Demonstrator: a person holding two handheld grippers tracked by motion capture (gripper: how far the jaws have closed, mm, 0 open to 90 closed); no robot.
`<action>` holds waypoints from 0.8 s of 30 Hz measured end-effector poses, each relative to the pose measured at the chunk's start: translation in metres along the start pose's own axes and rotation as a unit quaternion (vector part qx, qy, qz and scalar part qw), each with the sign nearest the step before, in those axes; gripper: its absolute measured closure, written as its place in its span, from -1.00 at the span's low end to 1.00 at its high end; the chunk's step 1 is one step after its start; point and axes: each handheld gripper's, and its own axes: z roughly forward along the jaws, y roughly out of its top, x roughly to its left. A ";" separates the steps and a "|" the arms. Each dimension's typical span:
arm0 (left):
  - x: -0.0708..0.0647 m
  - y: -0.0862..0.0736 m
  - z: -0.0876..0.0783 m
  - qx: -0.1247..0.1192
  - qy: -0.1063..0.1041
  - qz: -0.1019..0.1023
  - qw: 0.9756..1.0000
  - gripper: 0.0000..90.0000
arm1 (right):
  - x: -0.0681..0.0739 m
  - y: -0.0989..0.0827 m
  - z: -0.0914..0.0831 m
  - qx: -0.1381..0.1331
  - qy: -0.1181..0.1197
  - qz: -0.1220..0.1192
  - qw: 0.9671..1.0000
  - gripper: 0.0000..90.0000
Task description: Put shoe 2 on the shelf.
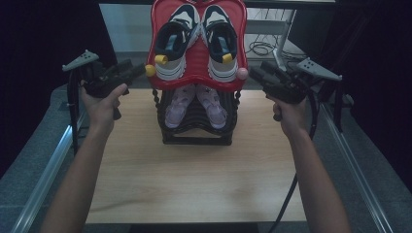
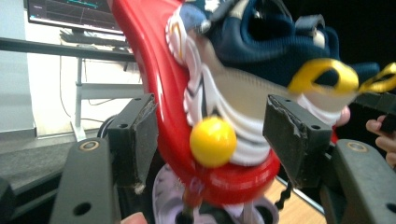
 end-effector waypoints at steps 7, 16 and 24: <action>0.004 -0.024 -0.008 0.030 -0.005 -0.006 1.000 -0.22 | -0.005 -0.030 -0.014 0.012 -0.016 0.024 1.000 -0.08; 0.002 -0.064 -0.017 0.050 -0.008 -0.009 0.999 -0.20 | -0.008 -0.072 -0.025 0.046 -0.020 0.041 0.998 -0.05; 0.000 -0.101 -0.026 0.065 -0.005 -0.003 0.998 -0.20 | -0.002 -0.112 -0.032 0.079 -0.024 0.046 0.995 -0.04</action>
